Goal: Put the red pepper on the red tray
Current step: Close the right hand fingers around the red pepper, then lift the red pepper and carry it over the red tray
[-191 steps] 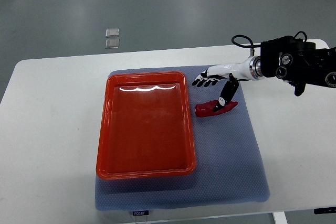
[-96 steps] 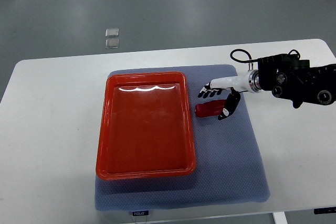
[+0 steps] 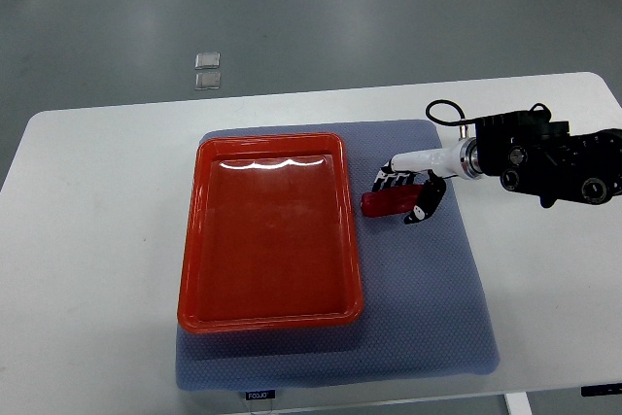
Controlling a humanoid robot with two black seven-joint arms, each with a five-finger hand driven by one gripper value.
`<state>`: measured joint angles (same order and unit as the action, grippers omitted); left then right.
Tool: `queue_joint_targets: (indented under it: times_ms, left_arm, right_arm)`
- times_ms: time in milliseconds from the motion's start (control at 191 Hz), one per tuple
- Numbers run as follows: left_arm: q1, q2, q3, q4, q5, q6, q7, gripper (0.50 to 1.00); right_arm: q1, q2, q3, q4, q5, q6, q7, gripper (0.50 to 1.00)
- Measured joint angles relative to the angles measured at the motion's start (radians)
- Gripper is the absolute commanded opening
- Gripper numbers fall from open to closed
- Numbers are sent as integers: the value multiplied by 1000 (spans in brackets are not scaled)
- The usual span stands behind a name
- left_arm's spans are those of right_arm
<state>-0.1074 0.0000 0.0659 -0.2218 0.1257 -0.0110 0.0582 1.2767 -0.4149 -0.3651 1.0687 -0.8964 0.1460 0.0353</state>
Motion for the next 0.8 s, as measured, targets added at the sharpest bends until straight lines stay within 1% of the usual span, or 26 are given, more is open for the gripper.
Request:
queue_joint_targets:
  times_ms: [10, 21, 52, 94, 120, 136, 152, 157, 162, 178, 183, 283, 492, 628, 801]
  left_arm:
    - [0, 0, 0, 0, 0, 0, 0, 1000]
    - [0, 0, 0, 0, 0, 0, 0, 1000]
    - [0, 0, 0, 0, 0, 0, 0, 1000]
    - [0, 0, 0, 0, 0, 0, 0, 1000]
    - [0, 0, 0, 0, 0, 0, 0, 1000]
    - [0, 0, 0, 0, 0, 0, 0, 1000]
    - [0, 0, 0, 0, 0, 0, 0, 1000]
    - [0, 0, 0, 0, 0, 0, 0, 1000]
    - [0, 0, 0, 0, 0, 0, 0, 1000]
    - [0, 0, 0, 0, 0, 0, 0, 1000]
    - [0, 0, 0, 0, 0, 0, 0, 1000]
    - [0, 0, 1, 1, 0, 0, 0, 1000]
    - [0, 0, 2, 1, 0, 0, 0, 1000]
    - [0, 0, 1, 1, 0, 0, 0, 1000]
    - [0, 0, 1, -1, 0, 0, 0, 1000]
  right_arm:
    - [-1, 1, 0, -1, 0, 0, 0, 695]
    - [-2, 2, 0, -2, -1, -1, 0, 674]
    - [-4, 6, 0, -5, -2, -3, 0, 646]
    - [-6, 10, 0, -9, -7, -6, 0, 633]
    - [-8, 13, 0, -12, -11, -8, 0, 609]
    - [-9, 15, 0, -14, -14, -9, 0, 603]
    - [-11, 16, 0, -16, -17, -10, 0, 582]
    - [-12, 16, 0, -16, -17, -10, 0, 582]
    - [-12, 17, 0, -17, -18, -10, 0, 568]
    - [-14, 18, 0, -19, -20, -12, 0, 556]
    - [-15, 18, 0, -20, -21, -12, 0, 543]
    - [-24, 24, 0, -30, -29, -20, 0, 505]
    - [-6, 1, 7, -32, -20, -15, -12, 500]
    - [46, -32, 15, -10, -12, 3, -14, 500]
    - [110, -36, 15, 22, 2, 19, -14, 500]
